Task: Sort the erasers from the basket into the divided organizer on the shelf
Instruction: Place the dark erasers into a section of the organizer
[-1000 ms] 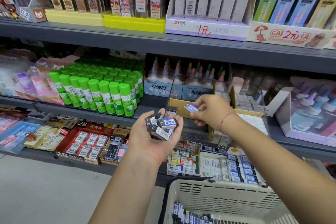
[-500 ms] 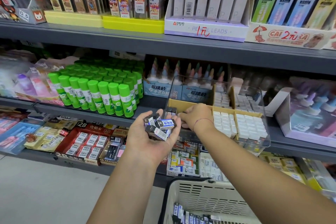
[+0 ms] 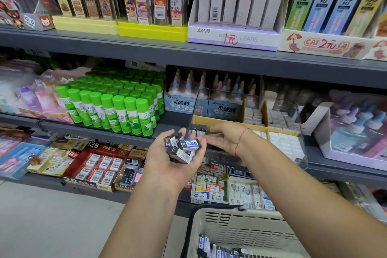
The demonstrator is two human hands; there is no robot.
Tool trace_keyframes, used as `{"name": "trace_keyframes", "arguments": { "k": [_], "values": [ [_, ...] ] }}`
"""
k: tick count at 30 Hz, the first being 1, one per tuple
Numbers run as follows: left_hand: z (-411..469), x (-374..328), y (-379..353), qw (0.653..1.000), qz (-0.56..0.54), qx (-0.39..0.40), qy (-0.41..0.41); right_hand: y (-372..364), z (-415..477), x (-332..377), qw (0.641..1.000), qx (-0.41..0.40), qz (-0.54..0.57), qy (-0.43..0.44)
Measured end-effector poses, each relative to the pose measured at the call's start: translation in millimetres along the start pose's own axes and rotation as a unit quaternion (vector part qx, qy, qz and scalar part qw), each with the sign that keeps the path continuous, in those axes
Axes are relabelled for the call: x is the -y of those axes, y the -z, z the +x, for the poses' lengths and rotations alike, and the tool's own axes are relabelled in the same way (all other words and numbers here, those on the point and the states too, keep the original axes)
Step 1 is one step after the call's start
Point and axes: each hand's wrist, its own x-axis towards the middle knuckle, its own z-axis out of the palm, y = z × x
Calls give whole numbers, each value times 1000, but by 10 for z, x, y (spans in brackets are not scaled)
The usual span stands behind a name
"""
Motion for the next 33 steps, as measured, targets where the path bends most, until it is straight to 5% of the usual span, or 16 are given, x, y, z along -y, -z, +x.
{"name": "trace_keyframes", "arguments": {
  "k": [3,6,10,14,23,28,33],
  "values": [
    [8,15,3,1000,-4,2,5,51,-90,51,998,6,-54,18],
    [21,30,8,1000,-1,5,8,75,-312,86,969,2,-203,143],
    [21,49,-1,1000,12,17,4,71,-756,82,849,97,-371,364],
    [40,64,18,998,34,44,19,35,-841,30,726,122,-543,404],
    [-10,28,5,1000,-5,25,1,222,-780,152,781,30,-482,396],
    [-31,-5,-6,1000,-18,9,1,331,-450,193,725,-121,-609,300],
    [-5,8,-6,1000,-24,8,-6,167,-58,-116,757,-174,-558,293]
  ]
}}
